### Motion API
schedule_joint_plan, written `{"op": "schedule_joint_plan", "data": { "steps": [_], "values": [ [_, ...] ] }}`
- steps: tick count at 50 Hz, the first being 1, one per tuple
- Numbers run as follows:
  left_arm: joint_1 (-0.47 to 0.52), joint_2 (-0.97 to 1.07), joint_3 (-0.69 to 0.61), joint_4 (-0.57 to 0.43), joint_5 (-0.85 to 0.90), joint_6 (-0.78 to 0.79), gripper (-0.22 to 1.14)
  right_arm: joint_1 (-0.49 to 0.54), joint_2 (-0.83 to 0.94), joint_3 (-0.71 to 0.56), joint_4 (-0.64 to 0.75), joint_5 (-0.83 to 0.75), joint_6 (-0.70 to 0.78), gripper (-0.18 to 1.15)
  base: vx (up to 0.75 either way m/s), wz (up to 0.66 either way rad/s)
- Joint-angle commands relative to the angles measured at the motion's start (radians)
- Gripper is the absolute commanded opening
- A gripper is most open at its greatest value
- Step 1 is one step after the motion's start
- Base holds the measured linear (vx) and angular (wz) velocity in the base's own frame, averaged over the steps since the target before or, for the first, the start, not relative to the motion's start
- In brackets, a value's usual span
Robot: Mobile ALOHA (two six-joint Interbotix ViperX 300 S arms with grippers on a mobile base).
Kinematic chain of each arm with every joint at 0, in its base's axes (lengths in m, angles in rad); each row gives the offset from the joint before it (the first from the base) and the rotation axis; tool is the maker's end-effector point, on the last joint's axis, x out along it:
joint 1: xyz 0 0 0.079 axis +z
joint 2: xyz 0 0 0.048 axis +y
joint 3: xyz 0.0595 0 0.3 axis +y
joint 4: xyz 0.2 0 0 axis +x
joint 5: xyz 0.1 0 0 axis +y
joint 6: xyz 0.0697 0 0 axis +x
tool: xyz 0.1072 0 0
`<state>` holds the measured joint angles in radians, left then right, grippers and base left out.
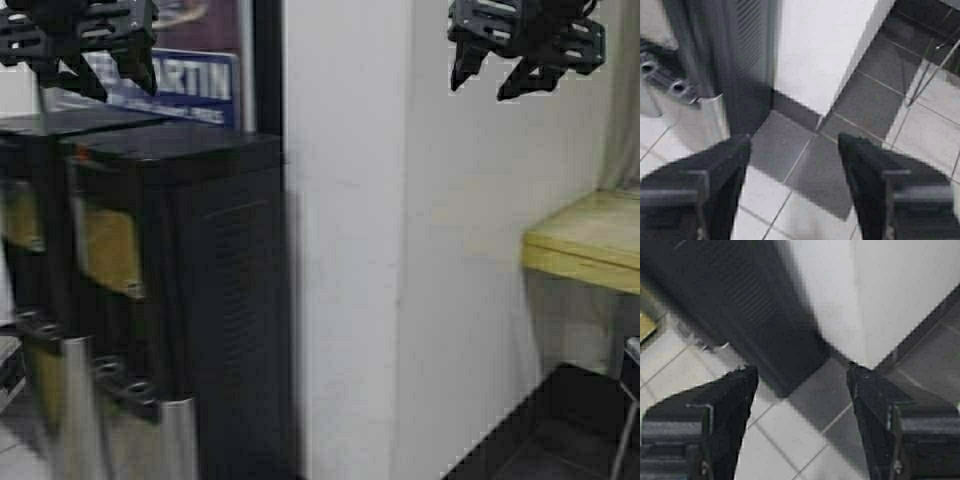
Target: Push the chairs under the table
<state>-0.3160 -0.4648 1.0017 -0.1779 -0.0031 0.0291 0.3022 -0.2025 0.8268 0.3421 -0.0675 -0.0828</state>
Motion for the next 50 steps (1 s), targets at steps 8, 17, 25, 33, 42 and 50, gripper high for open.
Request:
{"op": "schedule_joint_plan", "data": {
  "steps": [8,17,25,33,42,50],
  "values": [
    [-0.002,0.005,-0.034,0.006,-0.014,0.012,0.89,-0.003,-0.009,-0.026,-0.002,0.008,0.000,0.89,-0.31,0.33],
    [0.000,0.002,-0.041,0.006,-0.015,0.014,0.89,-0.002,-0.009,-0.012,-0.003,0.014,-0.006,0.89,-0.31,0.26],
    [-0.002,-0.015,-0.026,0.005,-0.009,-0.002,0.89,-0.003,-0.006,-0.032,-0.008,0.014,-0.011,0.89,-0.31,0.01],
    [-0.002,0.000,-0.026,0.002,-0.009,-0.005,0.89,-0.003,0.002,-0.044,-0.009,0.014,-0.009,0.89,-0.31,-0.20],
    [-0.002,0.000,-0.023,-0.005,-0.009,-0.008,0.89,-0.003,0.021,-0.064,-0.011,0.014,-0.008,0.89,-0.30,-0.31],
    [-0.002,0.006,-0.020,-0.006,-0.009,-0.011,0.89,-0.003,0.071,-0.087,-0.012,0.015,-0.008,0.89,-0.33,-0.51]
  ]
}}
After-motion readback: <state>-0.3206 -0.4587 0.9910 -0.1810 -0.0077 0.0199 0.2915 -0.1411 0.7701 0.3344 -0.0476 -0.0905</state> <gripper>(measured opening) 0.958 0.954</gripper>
